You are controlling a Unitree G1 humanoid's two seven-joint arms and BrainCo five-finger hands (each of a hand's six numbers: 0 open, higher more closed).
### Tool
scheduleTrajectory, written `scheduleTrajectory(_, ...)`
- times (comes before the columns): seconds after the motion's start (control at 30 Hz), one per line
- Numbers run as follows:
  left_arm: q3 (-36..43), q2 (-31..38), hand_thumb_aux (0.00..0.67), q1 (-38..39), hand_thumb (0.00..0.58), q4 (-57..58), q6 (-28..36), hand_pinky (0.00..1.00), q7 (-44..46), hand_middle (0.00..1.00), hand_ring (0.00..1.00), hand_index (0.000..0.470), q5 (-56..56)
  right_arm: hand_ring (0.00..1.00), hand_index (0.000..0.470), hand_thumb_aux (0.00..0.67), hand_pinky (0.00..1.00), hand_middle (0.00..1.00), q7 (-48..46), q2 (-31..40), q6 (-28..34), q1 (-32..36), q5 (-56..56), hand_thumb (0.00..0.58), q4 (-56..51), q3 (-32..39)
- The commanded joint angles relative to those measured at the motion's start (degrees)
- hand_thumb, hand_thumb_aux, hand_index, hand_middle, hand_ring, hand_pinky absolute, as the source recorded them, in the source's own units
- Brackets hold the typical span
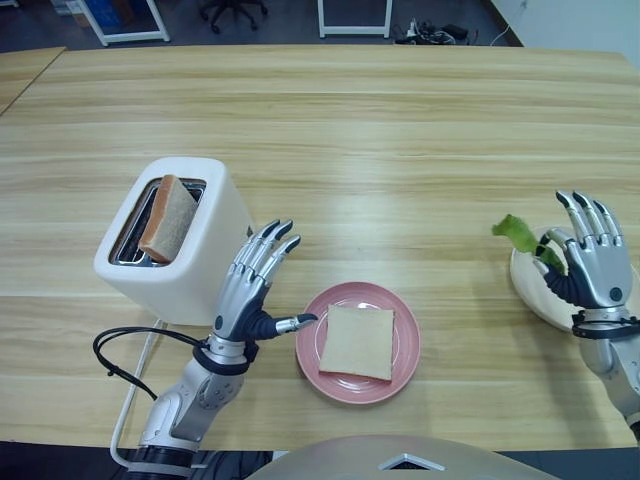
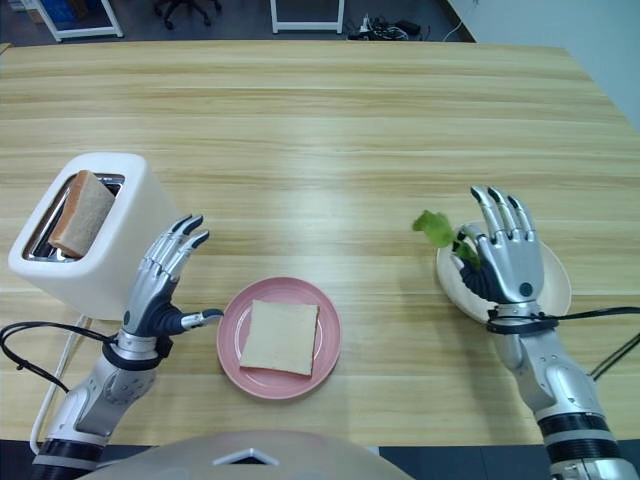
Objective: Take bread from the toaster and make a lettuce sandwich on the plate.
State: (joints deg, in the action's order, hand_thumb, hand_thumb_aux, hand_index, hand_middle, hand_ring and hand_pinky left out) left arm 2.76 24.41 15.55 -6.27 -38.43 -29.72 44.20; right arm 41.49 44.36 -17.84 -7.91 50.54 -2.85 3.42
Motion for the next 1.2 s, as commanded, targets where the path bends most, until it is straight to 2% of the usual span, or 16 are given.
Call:
scheduleTrajectory(0.03, -0.74, -0.48, 0.066, -0.05, 0.108, 0.31, -0.37, 0.00, -1.06, 0.00, 0.00, 0.046, 0.36, 0.00, 0.470, 0.670, 0.00, 0.00, -1.36, -3.85, -4.88, 1.81, 0.93, 0.580, 4.08, 4.87)
scheduleTrajectory(0.17, -2.31, -1.42, 0.076, -1.22, 0.124, -0.35, -0.22, 0.00, -3.25, 0.00, 0.00, 0.053, 0.64, 0.00, 0.470, 0.670, 0.00, 0.00, -2.32, -10.48, -10.90, 5.65, 4.46, 0.580, 5.72, 14.33)
scheduleTrajectory(0.3, -3.32, -1.78, 0.068, -2.04, 0.112, -0.54, 0.11, 0.00, -4.35, 0.00, 0.00, 0.048, 0.68, 0.00, 0.470, 0.670, 0.00, 0.00, -2.16, -15.21, -14.70, 9.83, 10.17, 0.580, -0.25, 22.87)
scheduleTrajectory(0.4, -3.49, -1.88, 0.060, -2.21, 0.100, -0.20, 0.18, 0.00, -4.55, 0.00, 0.00, 0.042, 0.80, 0.00, 0.470, 0.670, 0.00, 0.00, -1.17, -16.40, -16.20, 10.47, 13.31, 0.580, -3.54, 27.01)
scheduleTrajectory(0.53, -5.15, -1.09, 0.053, -2.37, 0.087, -0.66, 1.09, 0.00, -4.28, 0.00, 0.00, 0.037, 0.56, 0.00, 0.470, 0.670, 0.00, 0.00, -0.96, -14.62, -17.34, 8.56, 14.99, 0.580, -3.85, 28.96)
scheduleTrajectory(0.73, -9.59, -0.36, 0.047, -0.09, 0.079, -3.00, 2.55, 0.00, -4.24, 0.00, 0.00, 0.033, -0.07, 0.00, 0.470, 0.670, 0.00, 0.00, -3.62, -9.71, -18.95, 6.72, 13.72, 0.580, -2.27, 27.75)
scheduleTrajectory(0.93, -17.91, 0.04, 0.029, 4.23, 0.049, -8.39, 6.24, 0.00, -3.06, 0.00, 0.00, 0.020, -1.04, 0.00, 0.470, 0.670, 0.00, 0.00, -6.74, -7.52, -18.40, 7.18, 13.19, 0.580, -1.85, 26.24)
scheduleTrajectory(0.97, -19.13, 0.10, 0.029, 4.95, 0.049, -9.06, 6.62, 0.00, -2.81, 0.00, 0.00, 0.020, -1.19, 0.00, 0.383, 0.547, 0.00, 0.00, -7.28, -7.30, -18.29, 7.19, 13.15, 0.560, -1.90, 26.13)
scheduleTrajectory(1.0, -20.05, 0.08, 0.032, 5.51, 0.053, -9.53, 6.94, 0.00, -2.55, 0.00, 0.00, 0.022, -1.25, 0.00, 0.238, 0.339, 0.00, 0.00, -7.71, -7.18, -18.26, 7.17, 13.07, 0.438, -1.90, 26.05)
scheduleTrajectory(1.03, -20.83, 0.06, 0.034, 5.98, 0.058, -9.84, 7.23, 0.00, -2.24, 0.00, 0.00, 0.024, -1.29, 0.00, 0.072, 0.102, 0.00, 0.00, -8.06, -7.06, -18.25, 7.21, 13.17, 0.164, -1.80, 26.02)
scheduleTrajectory(1.07, -21.58, -0.01, 0.026, 6.39, 0.045, -10.12, 7.48, 0.00, -1.97, 0.00, 0.00, 0.018, -1.35, 0.00, 0.000, 0.000, 0.00, 0.00, -8.16, -7.10, -18.28, 7.27, 13.17, 0.000, -1.64, 25.87)
scheduleTrajectory(1.2, -27.62, 0.04, 0.000, 7.20, 0.000, -11.12, 12.28, 0.00, -0.86, 0.00, 0.00, 0.000, -1.48, 0.00, 0.000, 0.000, 0.00, 0.00, -8.96, -7.00, -18.13, 7.76, 12.98, 0.000, -0.62, 24.96)
